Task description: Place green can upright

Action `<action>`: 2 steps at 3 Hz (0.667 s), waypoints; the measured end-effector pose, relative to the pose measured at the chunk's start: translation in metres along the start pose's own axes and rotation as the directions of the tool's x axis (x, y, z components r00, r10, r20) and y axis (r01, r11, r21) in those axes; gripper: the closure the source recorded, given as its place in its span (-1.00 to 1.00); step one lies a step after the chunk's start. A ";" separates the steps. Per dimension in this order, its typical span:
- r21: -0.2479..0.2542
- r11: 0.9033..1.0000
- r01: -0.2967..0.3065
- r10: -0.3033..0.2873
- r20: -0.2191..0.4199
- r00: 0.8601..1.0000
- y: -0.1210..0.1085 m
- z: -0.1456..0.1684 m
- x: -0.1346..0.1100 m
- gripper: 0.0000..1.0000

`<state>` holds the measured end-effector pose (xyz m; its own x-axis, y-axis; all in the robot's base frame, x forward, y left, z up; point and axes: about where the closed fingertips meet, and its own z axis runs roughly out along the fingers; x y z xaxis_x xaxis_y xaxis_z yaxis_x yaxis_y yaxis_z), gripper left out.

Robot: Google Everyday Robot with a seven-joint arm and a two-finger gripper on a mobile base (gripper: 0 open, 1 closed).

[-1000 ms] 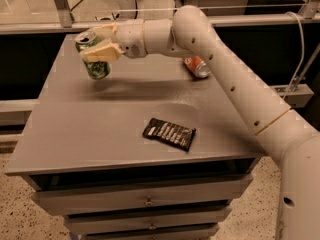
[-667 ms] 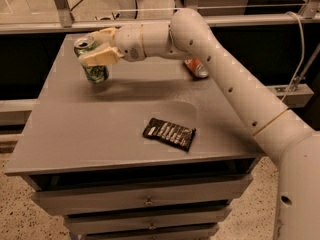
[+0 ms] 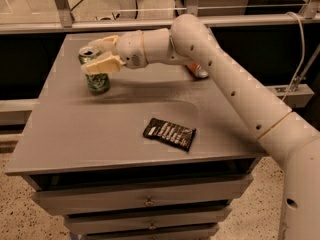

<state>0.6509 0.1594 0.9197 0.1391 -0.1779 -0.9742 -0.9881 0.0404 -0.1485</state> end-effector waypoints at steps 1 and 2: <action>0.005 1.000 -0.024 0.024 -0.014 1.000 0.005 -0.005 0.008 -1.00; 0.040 0.998 -0.039 0.041 -0.063 0.997 0.009 -0.030 0.019 -1.00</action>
Offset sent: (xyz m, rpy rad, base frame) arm -0.0103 -0.0842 -0.0240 -0.1196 0.0466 -0.1367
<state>0.6427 0.1271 0.9045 0.0940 -0.2376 -0.9668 -0.9893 0.0863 -0.1174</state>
